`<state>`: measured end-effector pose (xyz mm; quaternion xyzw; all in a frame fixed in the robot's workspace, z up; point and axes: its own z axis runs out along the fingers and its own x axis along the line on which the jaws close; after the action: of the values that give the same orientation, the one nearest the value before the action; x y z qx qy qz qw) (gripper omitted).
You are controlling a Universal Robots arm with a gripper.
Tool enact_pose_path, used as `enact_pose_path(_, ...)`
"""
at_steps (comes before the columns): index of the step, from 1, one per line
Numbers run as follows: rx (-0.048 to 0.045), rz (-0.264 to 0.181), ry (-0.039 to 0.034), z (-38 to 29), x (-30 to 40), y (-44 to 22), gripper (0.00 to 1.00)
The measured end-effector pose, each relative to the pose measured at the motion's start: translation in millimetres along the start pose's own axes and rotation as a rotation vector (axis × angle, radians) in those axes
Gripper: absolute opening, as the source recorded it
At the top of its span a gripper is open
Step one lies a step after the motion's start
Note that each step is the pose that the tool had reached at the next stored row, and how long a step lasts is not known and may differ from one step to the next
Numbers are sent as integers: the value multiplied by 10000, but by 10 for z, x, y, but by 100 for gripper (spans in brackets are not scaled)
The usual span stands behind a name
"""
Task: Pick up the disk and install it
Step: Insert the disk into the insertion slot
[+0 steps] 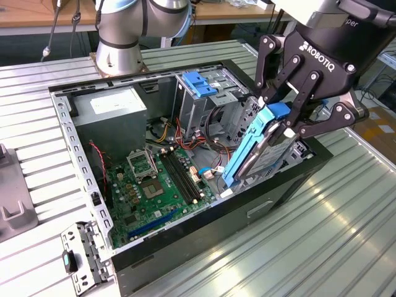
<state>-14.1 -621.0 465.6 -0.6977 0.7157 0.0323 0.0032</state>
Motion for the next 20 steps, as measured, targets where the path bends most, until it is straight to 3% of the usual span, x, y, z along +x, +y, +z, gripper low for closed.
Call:
enact_pose_path(7,4,93,-4,6,-1,-66,37)
enact_pose_path(20,5,92,-4,31,7,-94,37)
